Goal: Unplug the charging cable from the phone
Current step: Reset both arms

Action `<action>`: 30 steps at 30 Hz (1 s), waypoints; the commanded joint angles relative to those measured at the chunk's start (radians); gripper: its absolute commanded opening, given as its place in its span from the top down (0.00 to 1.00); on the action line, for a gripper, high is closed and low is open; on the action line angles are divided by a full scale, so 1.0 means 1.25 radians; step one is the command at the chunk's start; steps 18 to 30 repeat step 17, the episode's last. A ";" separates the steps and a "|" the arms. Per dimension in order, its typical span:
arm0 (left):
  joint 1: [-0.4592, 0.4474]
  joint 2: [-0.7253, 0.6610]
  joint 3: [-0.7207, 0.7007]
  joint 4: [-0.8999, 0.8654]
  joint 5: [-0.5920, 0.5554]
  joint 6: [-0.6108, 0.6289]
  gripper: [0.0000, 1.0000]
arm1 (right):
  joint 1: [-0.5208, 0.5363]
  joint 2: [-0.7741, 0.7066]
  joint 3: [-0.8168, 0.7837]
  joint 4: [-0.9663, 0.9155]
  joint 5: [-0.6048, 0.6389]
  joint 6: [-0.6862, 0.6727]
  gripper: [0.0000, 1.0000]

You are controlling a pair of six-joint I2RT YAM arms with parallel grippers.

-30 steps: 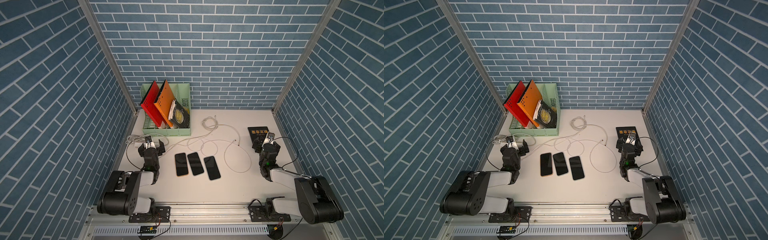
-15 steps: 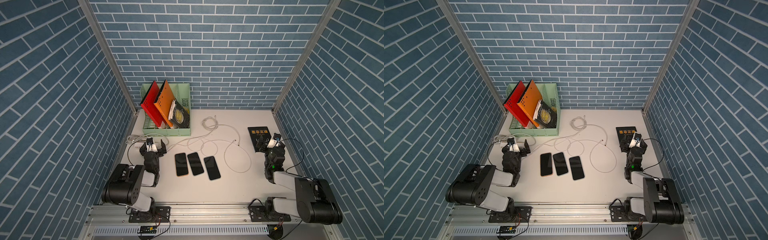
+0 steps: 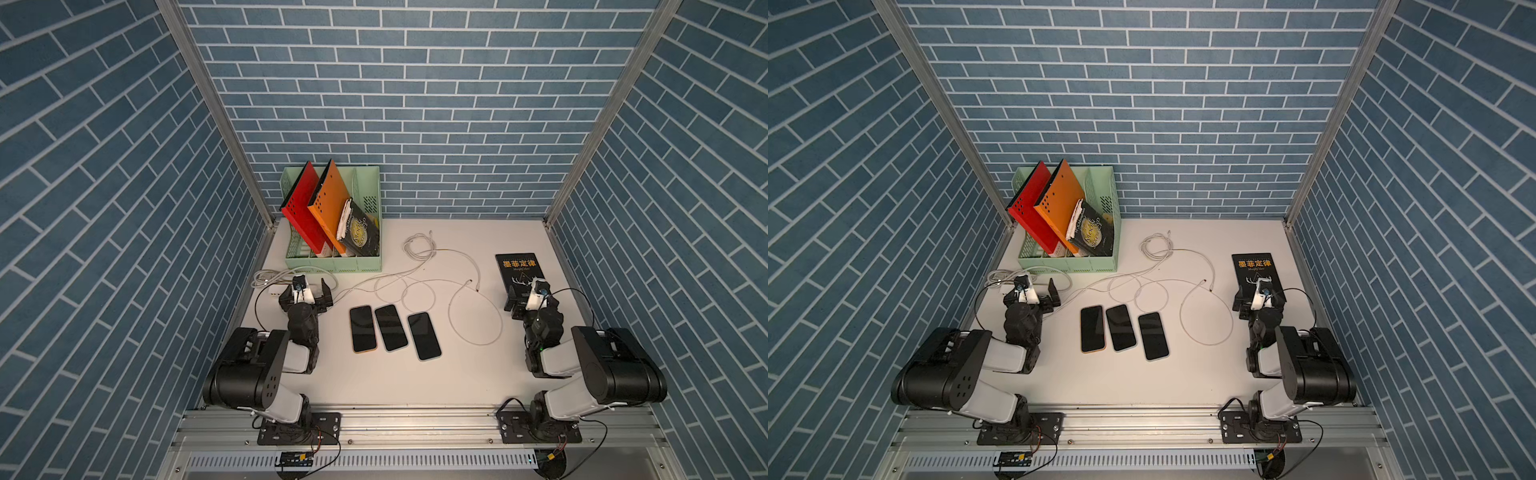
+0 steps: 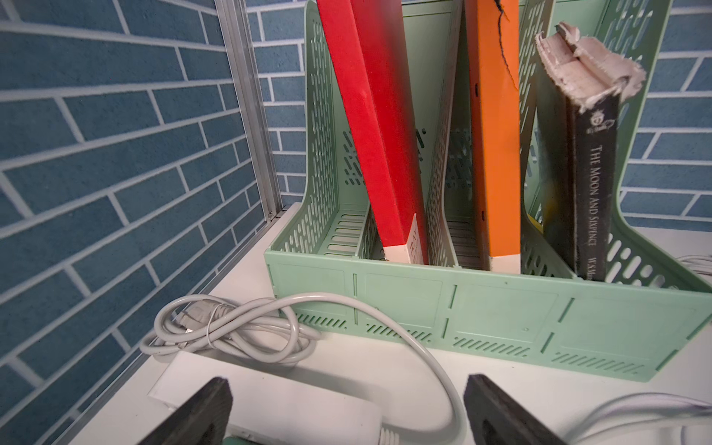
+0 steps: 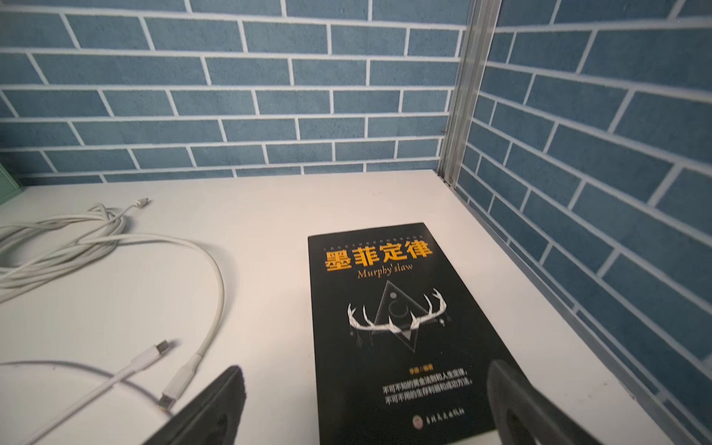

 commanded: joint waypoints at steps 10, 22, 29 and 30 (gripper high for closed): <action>0.003 0.000 0.005 0.023 -0.012 -0.001 0.00 | 0.013 0.005 0.047 -0.036 -0.057 -0.061 0.01; 0.003 0.000 0.004 0.023 -0.011 -0.002 0.00 | 0.015 0.004 0.049 -0.039 -0.061 -0.066 0.01; 0.003 0.000 0.004 0.023 -0.011 -0.002 0.00 | 0.015 0.004 0.049 -0.039 -0.061 -0.066 0.01; 0.003 0.000 0.004 0.023 -0.011 -0.002 0.00 | 0.015 0.004 0.049 -0.039 -0.061 -0.066 0.01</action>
